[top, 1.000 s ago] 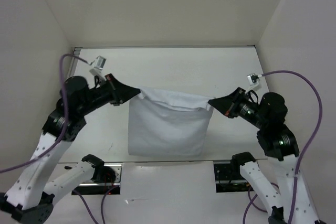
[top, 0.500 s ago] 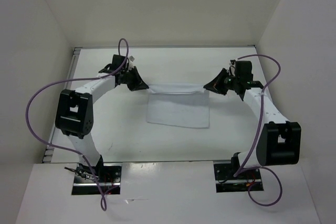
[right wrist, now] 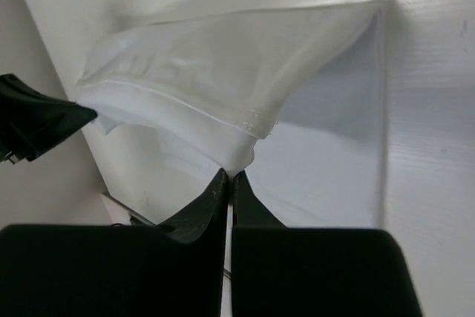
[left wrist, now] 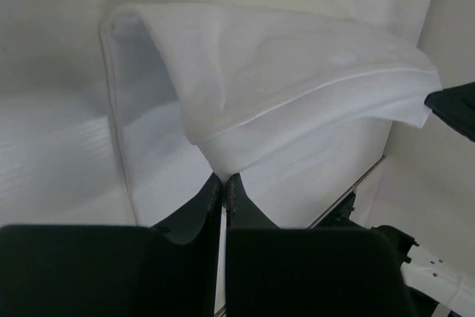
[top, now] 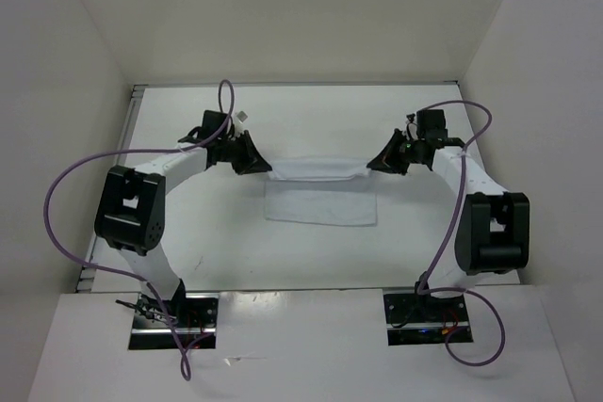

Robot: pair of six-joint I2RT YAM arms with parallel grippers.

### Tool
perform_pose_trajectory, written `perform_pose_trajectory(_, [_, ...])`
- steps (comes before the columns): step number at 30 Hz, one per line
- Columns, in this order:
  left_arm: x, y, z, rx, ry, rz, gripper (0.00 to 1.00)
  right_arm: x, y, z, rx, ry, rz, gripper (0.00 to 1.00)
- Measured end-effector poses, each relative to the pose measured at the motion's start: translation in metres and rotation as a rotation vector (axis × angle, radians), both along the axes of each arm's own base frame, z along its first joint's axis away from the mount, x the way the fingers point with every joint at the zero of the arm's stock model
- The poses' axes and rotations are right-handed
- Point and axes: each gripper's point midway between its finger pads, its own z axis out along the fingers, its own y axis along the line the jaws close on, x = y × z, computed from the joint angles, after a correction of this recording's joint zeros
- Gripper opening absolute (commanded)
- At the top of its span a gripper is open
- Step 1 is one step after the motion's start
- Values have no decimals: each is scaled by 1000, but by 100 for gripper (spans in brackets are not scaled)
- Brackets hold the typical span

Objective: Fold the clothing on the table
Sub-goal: Fold the skirt

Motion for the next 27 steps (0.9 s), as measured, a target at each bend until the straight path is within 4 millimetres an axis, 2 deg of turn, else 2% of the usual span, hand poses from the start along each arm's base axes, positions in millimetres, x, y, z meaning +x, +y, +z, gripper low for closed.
perform_pose_trajectory(2, [-15,-5,-11,6,32,-18,0,-6,-2,-16,-19,55,3,0])
perform_pose_trajectory(6, [-40,-17,-24,9,82,-48,0,-18,-9,-34,-62,126,6,0])
perform_pose_trajectory(14, [-53,-28,-11,10,67,-84,0,-36,-22,-56,-155,212,16,0])
perform_pose_trajectory(22, [-63,-21,-23,58,110,-79,0,-55,-28,-69,-252,284,24,0])
perform_pose_trajectory(27, [-79,-15,-37,84,152,-79,0,-62,-29,-70,-301,297,30,0])
